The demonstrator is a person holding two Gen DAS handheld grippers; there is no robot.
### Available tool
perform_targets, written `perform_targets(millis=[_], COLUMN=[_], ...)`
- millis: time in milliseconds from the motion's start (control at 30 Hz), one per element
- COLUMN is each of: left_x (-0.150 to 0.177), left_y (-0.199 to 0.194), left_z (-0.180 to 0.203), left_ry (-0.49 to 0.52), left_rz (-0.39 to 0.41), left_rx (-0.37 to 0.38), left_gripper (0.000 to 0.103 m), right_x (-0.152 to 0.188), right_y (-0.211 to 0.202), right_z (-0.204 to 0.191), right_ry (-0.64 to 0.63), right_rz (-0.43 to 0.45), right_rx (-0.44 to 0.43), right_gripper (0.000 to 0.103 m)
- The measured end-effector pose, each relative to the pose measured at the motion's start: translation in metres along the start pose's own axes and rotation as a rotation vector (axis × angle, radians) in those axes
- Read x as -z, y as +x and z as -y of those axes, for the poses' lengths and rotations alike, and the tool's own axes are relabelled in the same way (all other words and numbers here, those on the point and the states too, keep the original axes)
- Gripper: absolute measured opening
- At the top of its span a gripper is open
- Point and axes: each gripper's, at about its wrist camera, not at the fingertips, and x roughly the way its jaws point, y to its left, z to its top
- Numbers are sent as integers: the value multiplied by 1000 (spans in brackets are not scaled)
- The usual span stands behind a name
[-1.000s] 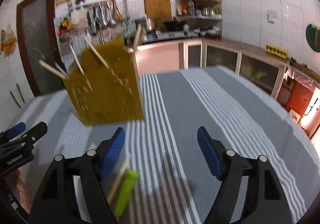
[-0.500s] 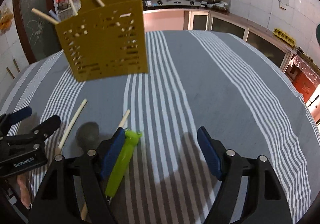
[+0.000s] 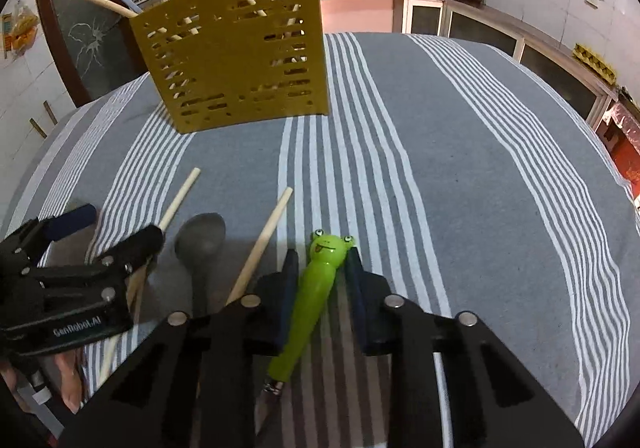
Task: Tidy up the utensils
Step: 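Grasp the green frog-handled fork with the right gripper while the left gripper grasps a chopstick, then lift the frog fork and chopstick and carry both over the yellow holder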
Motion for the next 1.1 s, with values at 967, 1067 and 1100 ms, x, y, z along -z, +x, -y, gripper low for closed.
perform_targets(millis=[967, 1067, 1100], left_x=[-11, -10, -9], left_y=[5, 4, 4], left_z=[21, 21, 19], left_ry=[36, 31, 28], left_rz=[-11, -6, -2], left_rx=[-53, -45, -43], left_gripper=[12, 9, 7], right_x=[-4, -3, -3], right_y=[4, 4, 3], right_z=[-8, -8, -8], right_ry=[-39, -37, -36], right_rz=[45, 48, 50], right_rx=[-8, -7, -8], right_gripper=[21, 21, 21])
